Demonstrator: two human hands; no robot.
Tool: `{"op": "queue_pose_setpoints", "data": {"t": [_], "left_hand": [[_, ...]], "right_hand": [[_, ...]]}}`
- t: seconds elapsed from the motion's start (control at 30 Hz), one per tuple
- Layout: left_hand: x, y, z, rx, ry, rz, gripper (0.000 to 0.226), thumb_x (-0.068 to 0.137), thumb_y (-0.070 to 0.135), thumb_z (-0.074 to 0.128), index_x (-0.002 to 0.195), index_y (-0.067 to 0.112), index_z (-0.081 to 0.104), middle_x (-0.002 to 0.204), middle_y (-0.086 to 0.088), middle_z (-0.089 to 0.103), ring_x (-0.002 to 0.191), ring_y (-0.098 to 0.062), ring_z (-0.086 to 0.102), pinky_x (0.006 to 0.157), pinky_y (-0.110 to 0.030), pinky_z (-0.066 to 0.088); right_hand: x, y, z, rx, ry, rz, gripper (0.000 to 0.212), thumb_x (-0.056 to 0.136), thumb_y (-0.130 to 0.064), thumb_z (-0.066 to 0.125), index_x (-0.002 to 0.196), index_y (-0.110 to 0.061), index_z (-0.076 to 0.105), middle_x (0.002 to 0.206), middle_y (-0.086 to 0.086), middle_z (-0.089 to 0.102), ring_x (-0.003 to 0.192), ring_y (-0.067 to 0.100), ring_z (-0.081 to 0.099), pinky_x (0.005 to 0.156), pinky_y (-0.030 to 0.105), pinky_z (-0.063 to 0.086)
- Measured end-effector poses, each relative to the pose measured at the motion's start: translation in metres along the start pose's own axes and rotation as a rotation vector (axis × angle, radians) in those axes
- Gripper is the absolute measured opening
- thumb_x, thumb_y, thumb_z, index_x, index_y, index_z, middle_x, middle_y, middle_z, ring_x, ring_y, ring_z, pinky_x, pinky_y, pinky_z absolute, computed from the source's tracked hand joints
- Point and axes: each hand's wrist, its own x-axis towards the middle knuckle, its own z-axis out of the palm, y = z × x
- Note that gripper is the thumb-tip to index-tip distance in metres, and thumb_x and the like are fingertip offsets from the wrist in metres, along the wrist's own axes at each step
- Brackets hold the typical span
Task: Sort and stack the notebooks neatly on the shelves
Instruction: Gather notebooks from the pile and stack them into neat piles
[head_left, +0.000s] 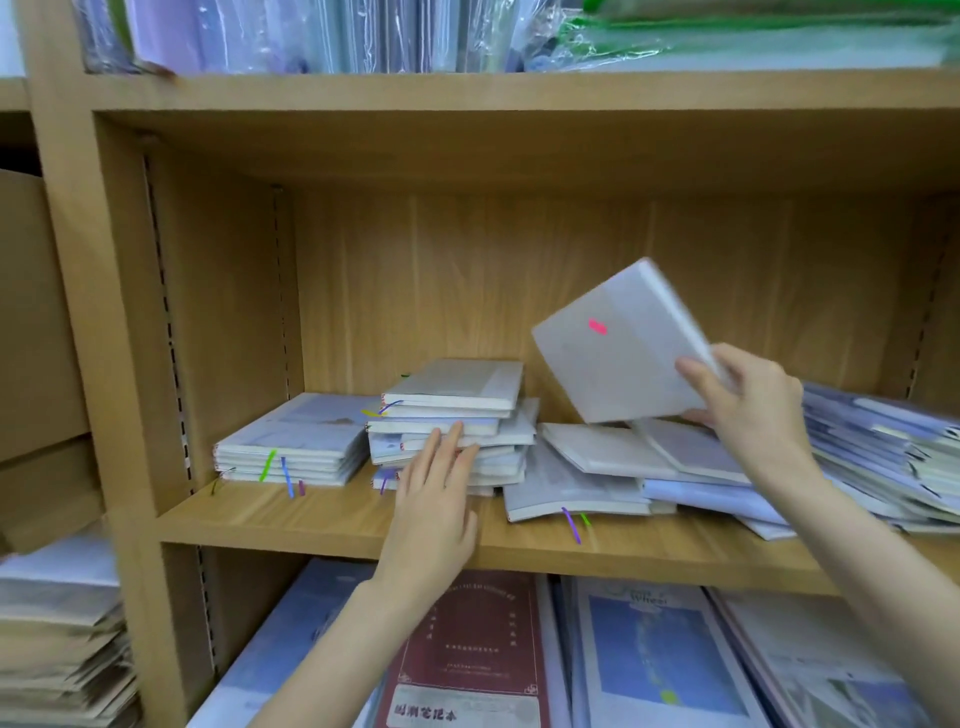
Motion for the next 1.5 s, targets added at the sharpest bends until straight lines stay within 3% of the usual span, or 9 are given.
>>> {"op": "queue_pose_setpoints", "data": {"t": [0.17,0.37,0.5,0.7,1.0,1.1,1.2,1.37,1.5], "left_hand": [[-0.014,-0.022,-0.011,-0.015,-0.004,-0.029,0.064,0.07,0.007,0.045,0.135,0.012,0.046,0.147,-0.009,0.037,0.136,-0.025,0.034,0.104,-0.045,0.035],[-0.029,-0.057,-0.037,-0.14,0.139,-0.149,0.059,0.078,0.007,0.041,0.136,0.011,0.04,0.138,-0.008,0.046,0.127,-0.017,0.035,0.103,-0.043,0.033],[-0.038,-0.076,-0.04,-0.247,0.157,-0.273,0.064,0.086,-0.002,0.048,0.145,0.011,0.026,0.148,-0.001,0.032,0.138,-0.017,0.027,0.112,-0.031,0.019],[-0.029,-0.075,-0.037,-0.268,0.135,-0.257,0.063,0.087,0.0,0.049,0.145,0.012,0.025,0.15,0.001,0.028,0.139,-0.015,0.023,0.112,-0.024,0.012],[-0.034,-0.062,-0.019,-0.247,0.21,-0.136,0.056,0.081,0.014,0.031,0.136,0.019,0.037,0.141,-0.003,0.041,0.127,-0.014,0.035,0.105,-0.026,0.023],[-0.028,-0.045,-0.012,-0.226,0.211,-0.085,0.052,0.08,0.014,0.032,0.132,0.017,0.038,0.136,-0.007,0.046,0.124,-0.017,0.037,0.104,-0.032,0.03],[-0.017,-0.024,-0.007,-0.165,0.187,-0.001,0.052,0.078,0.012,0.035,0.129,0.014,0.043,0.136,-0.007,0.046,0.122,-0.019,0.039,0.105,-0.036,0.023],[-0.007,0.001,0.003,-0.149,0.169,0.041,0.051,0.077,0.013,0.035,0.126,0.012,0.049,0.136,-0.006,0.048,0.125,-0.019,0.038,0.106,-0.039,0.024],[-0.002,0.01,0.011,-0.178,0.157,0.089,0.047,0.076,0.015,0.04,0.121,0.01,0.054,0.13,-0.007,0.052,0.119,-0.019,0.042,0.104,-0.038,0.026]], "right_hand": [[0.002,-0.034,0.024,-0.068,0.098,-0.219,0.015,0.092,-0.025,0.058,0.096,-0.015,0.068,0.076,0.007,0.066,0.071,0.03,0.062,0.07,0.036,0.046],[-0.003,-0.079,0.097,-0.344,0.012,-0.587,0.021,0.077,-0.017,0.061,0.094,-0.01,0.071,0.087,0.008,0.072,0.068,0.031,0.068,0.056,0.036,0.053],[-0.023,-0.08,0.132,-0.55,-0.189,-0.435,0.017,0.085,-0.015,0.063,0.1,-0.009,0.068,0.093,0.012,0.069,0.078,0.038,0.065,0.059,0.038,0.048],[-0.021,-0.082,0.139,-0.779,-0.26,-0.348,0.027,0.098,-0.026,0.042,0.119,-0.018,0.055,0.113,0.003,0.063,0.099,0.03,0.061,0.067,0.031,0.043],[-0.015,-0.048,0.098,-0.443,-0.398,-0.194,0.053,0.093,-0.036,0.052,0.14,-0.015,0.04,0.145,0.004,0.042,0.131,0.023,0.041,0.102,0.035,0.037],[-0.013,-0.02,0.061,-0.467,-0.644,-0.062,0.062,0.085,-0.049,0.057,0.135,-0.015,0.046,0.137,0.003,0.049,0.127,0.018,0.044,0.097,0.024,0.031],[-0.018,0.008,0.035,-0.472,-0.903,0.084,0.096,0.061,-0.077,0.056,0.14,-0.026,0.038,0.144,-0.007,0.041,0.131,0.009,0.038,0.107,0.024,0.027],[-0.032,0.046,0.027,-0.554,-0.694,-0.095,0.101,0.061,-0.089,0.037,0.14,-0.027,0.04,0.15,-0.003,0.035,0.138,0.016,0.031,0.114,0.032,0.02],[-0.039,0.053,0.029,-0.512,-0.588,-0.092,0.078,0.07,-0.067,0.052,0.136,-0.026,0.045,0.141,-0.004,0.045,0.135,0.015,0.033,0.108,0.028,0.02]]}}
